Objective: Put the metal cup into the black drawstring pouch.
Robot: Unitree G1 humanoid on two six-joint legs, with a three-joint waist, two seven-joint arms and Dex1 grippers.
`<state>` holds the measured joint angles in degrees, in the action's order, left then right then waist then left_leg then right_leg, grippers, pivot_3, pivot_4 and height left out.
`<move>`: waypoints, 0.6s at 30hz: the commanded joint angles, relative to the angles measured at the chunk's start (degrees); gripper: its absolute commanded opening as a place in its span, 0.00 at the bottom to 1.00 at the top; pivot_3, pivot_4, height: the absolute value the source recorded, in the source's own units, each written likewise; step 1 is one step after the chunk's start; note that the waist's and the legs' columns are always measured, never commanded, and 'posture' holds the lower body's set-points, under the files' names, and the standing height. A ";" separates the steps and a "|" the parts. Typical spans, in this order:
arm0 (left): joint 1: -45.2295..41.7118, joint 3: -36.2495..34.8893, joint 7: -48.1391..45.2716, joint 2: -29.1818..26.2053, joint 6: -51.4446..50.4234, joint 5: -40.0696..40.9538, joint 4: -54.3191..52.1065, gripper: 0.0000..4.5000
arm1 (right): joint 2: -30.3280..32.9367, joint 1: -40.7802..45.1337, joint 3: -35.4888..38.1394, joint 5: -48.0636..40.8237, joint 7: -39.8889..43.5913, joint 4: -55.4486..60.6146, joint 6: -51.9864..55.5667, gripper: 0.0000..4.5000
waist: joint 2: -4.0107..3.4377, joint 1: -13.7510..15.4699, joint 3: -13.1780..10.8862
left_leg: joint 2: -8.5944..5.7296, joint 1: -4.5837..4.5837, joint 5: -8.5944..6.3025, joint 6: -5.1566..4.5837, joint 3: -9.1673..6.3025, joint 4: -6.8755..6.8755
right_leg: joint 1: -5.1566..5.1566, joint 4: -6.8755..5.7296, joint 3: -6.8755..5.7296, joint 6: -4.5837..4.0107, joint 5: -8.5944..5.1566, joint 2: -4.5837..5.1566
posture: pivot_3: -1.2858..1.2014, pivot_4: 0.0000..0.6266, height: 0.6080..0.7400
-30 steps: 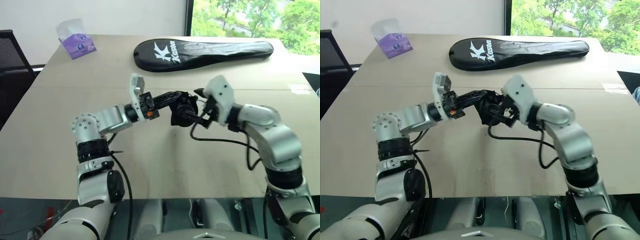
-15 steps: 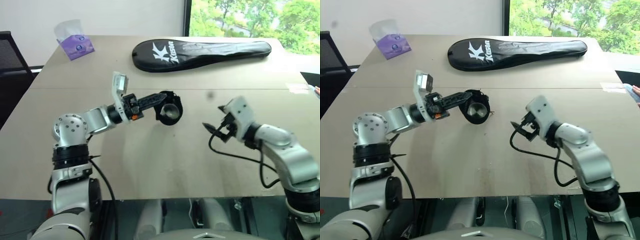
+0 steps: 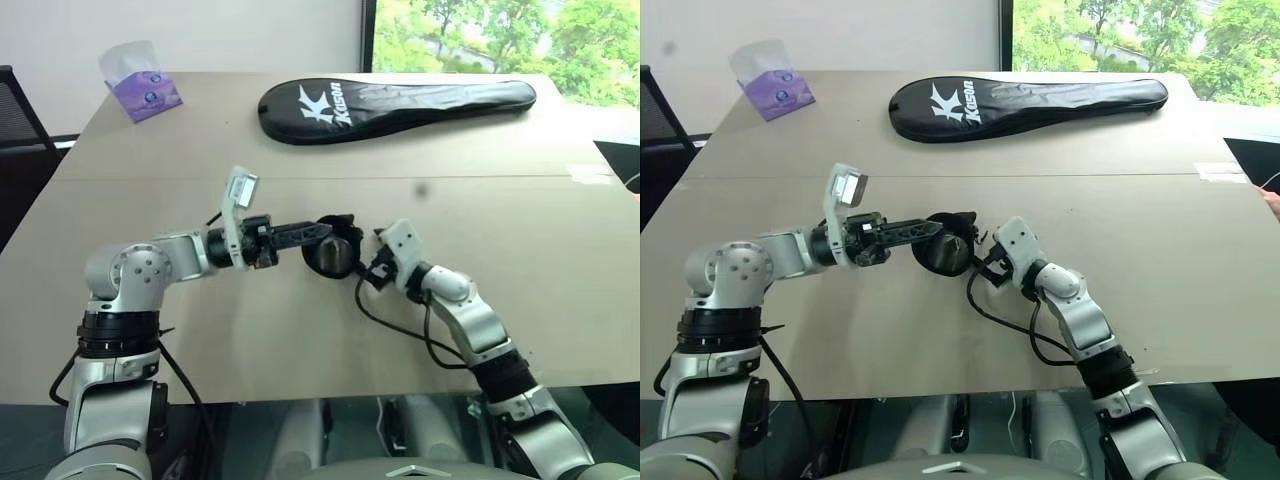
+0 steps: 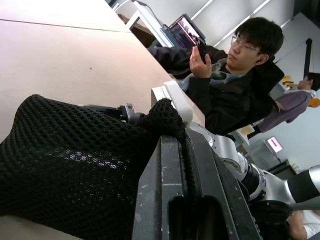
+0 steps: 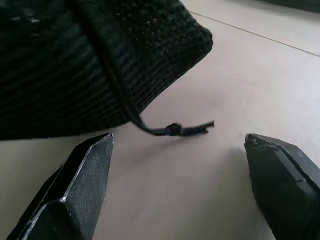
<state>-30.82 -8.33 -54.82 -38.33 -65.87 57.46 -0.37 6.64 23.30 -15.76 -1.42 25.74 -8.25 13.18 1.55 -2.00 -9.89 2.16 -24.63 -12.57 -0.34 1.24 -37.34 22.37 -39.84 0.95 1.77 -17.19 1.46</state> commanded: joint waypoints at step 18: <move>3.34 -1.40 -1.23 -0.84 3.30 -1.78 -1.73 0.00 | 4.03 -2.65 5.97 2.34 -4.41 13.34 0.27 0.00 | -0.02 0.01 -0.01 | 0.00 -0.04 -0.01 -0.01 -0.04 0.01 | 0.03 -0.04 -0.02 -0.01 0.00 0.20 | 0.52 0.24 1.00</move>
<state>-27.71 -8.82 -55.22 -39.20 -64.02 55.79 -1.61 9.96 20.67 -10.83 0.68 21.85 -0.20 12.21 1.53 -2.00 -9.90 2.15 -24.66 -12.58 -0.35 1.21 -37.33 22.40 -39.88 0.94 1.76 -17.19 1.66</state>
